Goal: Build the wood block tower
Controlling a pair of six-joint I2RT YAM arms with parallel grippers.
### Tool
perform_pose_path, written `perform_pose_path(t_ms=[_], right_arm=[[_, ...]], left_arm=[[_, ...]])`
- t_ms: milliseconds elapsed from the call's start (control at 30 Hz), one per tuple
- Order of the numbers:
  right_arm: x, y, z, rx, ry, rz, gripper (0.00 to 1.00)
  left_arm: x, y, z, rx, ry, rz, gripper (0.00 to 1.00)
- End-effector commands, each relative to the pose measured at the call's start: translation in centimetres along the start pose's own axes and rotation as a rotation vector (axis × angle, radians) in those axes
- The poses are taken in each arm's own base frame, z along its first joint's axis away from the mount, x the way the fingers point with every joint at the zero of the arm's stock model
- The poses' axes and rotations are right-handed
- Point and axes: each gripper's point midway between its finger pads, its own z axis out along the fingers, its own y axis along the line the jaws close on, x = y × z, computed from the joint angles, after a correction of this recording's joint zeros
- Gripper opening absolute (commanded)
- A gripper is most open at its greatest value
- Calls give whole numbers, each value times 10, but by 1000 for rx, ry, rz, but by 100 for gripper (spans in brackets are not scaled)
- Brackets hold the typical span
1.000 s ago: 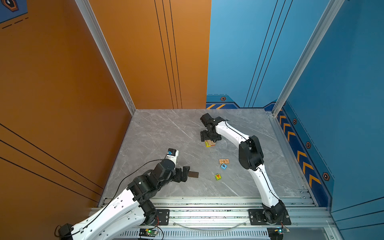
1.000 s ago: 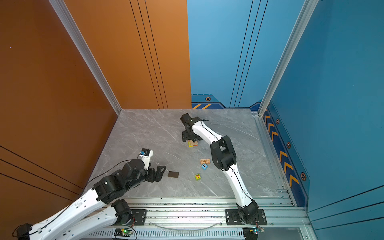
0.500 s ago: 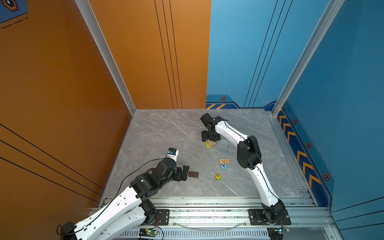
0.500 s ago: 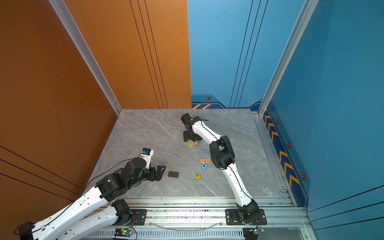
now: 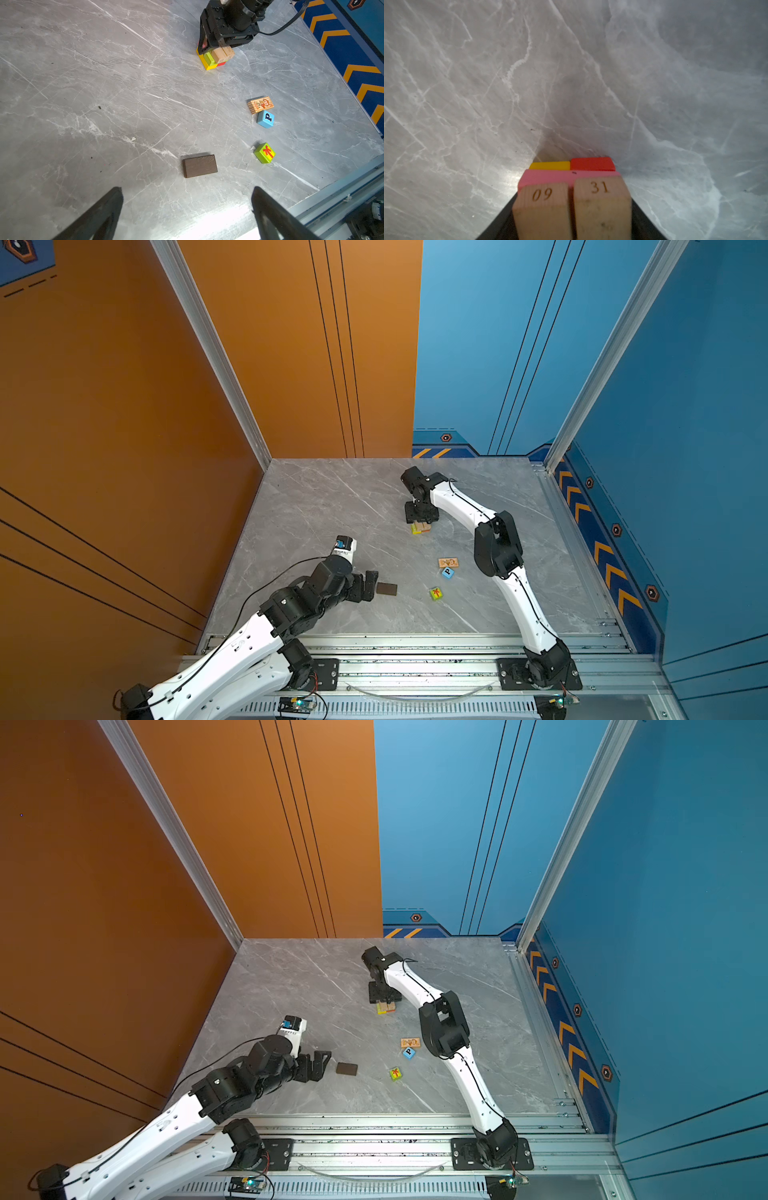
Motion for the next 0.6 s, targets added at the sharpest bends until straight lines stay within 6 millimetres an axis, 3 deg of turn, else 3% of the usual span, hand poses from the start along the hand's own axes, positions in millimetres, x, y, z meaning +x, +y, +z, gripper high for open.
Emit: perform_pose_path(t_ms=[0, 67, 233, 567], right_arm=[[8, -4, 10, 9, 47, -6, 60], [8, -3, 10, 0, 50, -11, 64], [1, 6, -7, -29, 10, -42, 85], [-16, 8, -68, -73, -97, -58, 96]], left_arm=[[-2, 1, -1, 3, -7, 2, 98], [-3, 1, -1, 3, -8, 2, 98], [-5, 0, -2, 3, -11, 4, 98], [-13, -3, -8, 12, -22, -2, 98]])
